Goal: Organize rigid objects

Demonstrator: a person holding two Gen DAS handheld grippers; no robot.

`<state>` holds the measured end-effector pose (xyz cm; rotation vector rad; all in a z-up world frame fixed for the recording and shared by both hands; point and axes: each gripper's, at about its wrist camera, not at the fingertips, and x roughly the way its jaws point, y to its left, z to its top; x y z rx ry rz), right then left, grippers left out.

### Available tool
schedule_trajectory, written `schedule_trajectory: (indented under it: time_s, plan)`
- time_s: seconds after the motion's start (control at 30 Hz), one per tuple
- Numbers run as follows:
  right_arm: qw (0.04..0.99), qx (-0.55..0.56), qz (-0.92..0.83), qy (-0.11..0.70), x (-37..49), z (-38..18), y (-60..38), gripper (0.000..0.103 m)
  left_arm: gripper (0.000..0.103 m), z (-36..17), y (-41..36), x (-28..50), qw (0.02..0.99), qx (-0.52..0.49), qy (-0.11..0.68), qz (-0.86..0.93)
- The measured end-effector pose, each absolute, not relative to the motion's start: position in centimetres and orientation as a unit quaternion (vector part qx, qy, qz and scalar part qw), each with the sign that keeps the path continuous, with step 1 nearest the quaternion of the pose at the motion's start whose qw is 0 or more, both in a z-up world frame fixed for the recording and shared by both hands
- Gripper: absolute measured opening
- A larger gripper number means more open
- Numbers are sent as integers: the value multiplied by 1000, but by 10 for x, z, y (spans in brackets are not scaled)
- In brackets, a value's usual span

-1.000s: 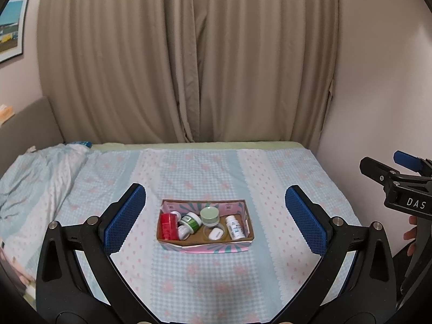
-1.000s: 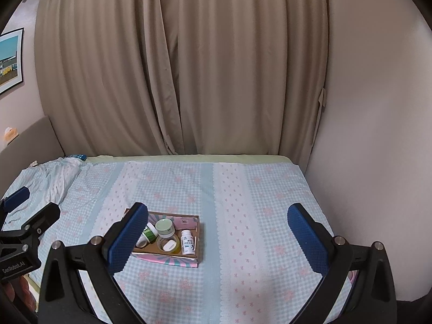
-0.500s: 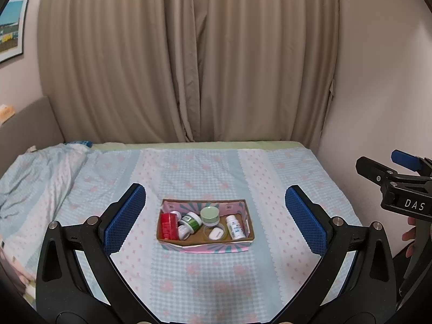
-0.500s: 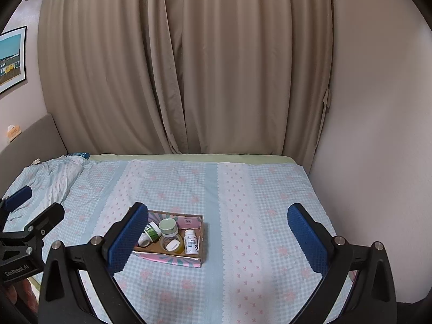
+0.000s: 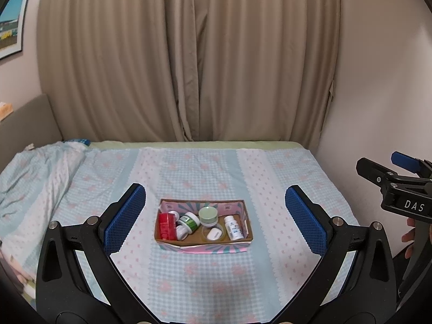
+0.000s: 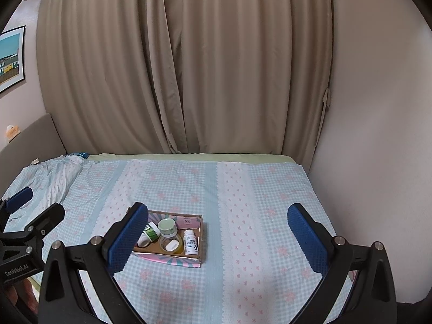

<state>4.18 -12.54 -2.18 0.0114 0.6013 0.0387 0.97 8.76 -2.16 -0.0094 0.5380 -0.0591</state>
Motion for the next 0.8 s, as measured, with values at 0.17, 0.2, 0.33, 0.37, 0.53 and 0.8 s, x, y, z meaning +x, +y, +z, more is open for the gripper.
schedule_trajectory:
  time_s: [0.17, 0.2, 0.33, 0.37, 0.53, 0.8]
  plan:
    - [955, 7, 14, 296, 42, -23, -125, 103, 103, -21, 87, 10, 965, 6, 263, -19]
    - [955, 7, 12, 296, 42, -22, -125, 103, 103, -21, 87, 9, 965, 7, 261, -17]
    - [956, 7, 8, 293, 40, -23, -125, 103, 103, -20, 90, 11, 966, 2, 257, -9]
    - [956, 8, 7, 293, 40, -24, -125, 103, 103, -20, 91, 11, 967, 4, 254, -4]
    - [956, 8, 4, 293, 41, -25, -124, 103, 103, -17, 94, 11, 971, 0, 241, 4]
    - [954, 11, 4, 300, 46, -28, -120, 103, 103, -22, 106, 20, 969, -15, 247, 5]
